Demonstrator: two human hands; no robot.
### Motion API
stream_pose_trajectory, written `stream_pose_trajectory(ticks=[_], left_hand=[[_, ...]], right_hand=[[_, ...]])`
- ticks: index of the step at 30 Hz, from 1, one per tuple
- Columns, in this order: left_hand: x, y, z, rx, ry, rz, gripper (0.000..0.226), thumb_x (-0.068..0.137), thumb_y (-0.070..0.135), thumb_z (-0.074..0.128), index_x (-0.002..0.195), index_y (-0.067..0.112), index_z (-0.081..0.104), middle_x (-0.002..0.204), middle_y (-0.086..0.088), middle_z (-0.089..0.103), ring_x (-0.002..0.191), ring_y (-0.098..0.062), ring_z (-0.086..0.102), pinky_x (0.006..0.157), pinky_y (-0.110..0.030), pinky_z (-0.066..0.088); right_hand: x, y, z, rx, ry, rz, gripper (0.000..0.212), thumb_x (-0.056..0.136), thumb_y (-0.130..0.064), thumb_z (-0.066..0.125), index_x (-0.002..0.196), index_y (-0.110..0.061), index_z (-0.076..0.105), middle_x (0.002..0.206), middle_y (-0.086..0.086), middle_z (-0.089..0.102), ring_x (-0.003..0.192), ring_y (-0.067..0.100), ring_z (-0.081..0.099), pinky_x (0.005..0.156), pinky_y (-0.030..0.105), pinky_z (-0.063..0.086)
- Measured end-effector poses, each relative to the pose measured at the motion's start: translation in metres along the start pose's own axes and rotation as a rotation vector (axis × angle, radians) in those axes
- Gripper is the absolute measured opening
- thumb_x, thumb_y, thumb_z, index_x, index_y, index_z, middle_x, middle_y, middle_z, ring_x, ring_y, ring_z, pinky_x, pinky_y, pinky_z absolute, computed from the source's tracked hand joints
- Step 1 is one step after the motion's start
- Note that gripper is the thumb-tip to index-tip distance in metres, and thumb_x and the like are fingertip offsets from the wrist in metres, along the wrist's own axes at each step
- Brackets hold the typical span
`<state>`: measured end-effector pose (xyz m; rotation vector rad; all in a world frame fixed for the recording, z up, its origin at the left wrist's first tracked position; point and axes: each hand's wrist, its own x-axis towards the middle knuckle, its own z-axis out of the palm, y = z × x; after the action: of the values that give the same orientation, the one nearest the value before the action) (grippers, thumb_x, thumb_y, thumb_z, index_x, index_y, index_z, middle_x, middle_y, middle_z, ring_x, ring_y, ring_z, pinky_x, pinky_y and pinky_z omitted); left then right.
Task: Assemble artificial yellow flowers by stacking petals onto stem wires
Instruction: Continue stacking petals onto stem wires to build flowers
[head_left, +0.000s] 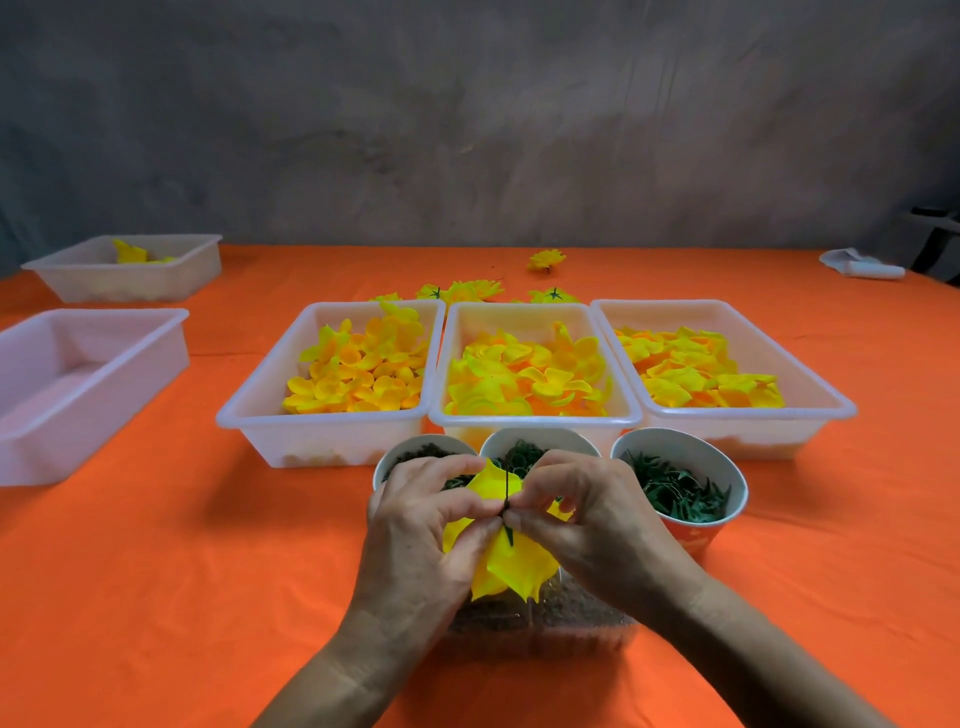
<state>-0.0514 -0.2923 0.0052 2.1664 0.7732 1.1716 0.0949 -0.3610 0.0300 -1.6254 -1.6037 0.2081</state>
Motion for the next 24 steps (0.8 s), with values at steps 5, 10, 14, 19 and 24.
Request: stream_pose_trajectory(ticks=[5,10,14,19,24], left_hand=[[0.0,-0.007,0.004,-0.045,0.016,0.016,0.007,0.071,0.022,0.07,0.074,0.019,0.076,0.106,0.006,0.068,0.111,-0.019,0.057,0.09,-0.05,0.045],[0.0,-0.006,0.007,-0.05,0.032,0.009,0.008,0.071,0.021,0.069,0.073,0.016,0.075,0.106,0.008,0.068,0.109,-0.021,0.057,0.087,-0.054,0.046],[-0.004,-0.005,0.007,-0.048,0.037,-0.029,0.007,0.072,0.02,0.072,0.075,0.016,0.076,0.106,0.008,0.069,0.11,-0.023,0.057,0.09,-0.054,0.044],[-0.005,0.0,0.002,-0.223,0.0,-0.2,0.016,0.073,0.005,0.077,0.081,0.019,0.078,0.11,0.006,0.066,0.115,-0.013,0.054,0.094,-0.045,0.048],[-0.012,0.002,-0.001,-0.316,-0.009,-0.263,0.027,0.076,0.003,0.073,0.085,0.028,0.075,0.11,0.009,0.066,0.113,-0.01,0.056,0.092,-0.031,0.051]], right_hand=[[0.0,0.005,0.002,0.041,0.003,-0.009,0.012,0.075,-0.013,0.078,0.066,-0.014,0.07,0.066,-0.011,0.059,0.064,0.007,0.056,0.057,0.012,0.036],[0.001,0.01,0.004,0.06,0.013,-0.023,0.014,0.075,-0.011,0.078,0.065,-0.014,0.069,0.067,-0.008,0.061,0.065,0.009,0.056,0.055,0.011,0.035],[-0.003,0.01,0.007,0.054,0.05,-0.039,0.012,0.074,-0.01,0.078,0.065,-0.012,0.069,0.067,-0.003,0.063,0.064,0.013,0.056,0.055,0.012,0.035],[-0.008,0.008,0.006,0.114,0.075,-0.001,0.004,0.075,-0.012,0.078,0.073,-0.016,0.077,0.07,-0.002,0.066,0.066,0.015,0.059,0.058,0.024,0.042],[-0.011,0.009,-0.001,0.325,-0.006,0.093,0.022,0.077,-0.002,0.073,0.081,-0.023,0.077,0.077,0.001,0.07,0.072,0.009,0.064,0.064,0.027,0.048]])
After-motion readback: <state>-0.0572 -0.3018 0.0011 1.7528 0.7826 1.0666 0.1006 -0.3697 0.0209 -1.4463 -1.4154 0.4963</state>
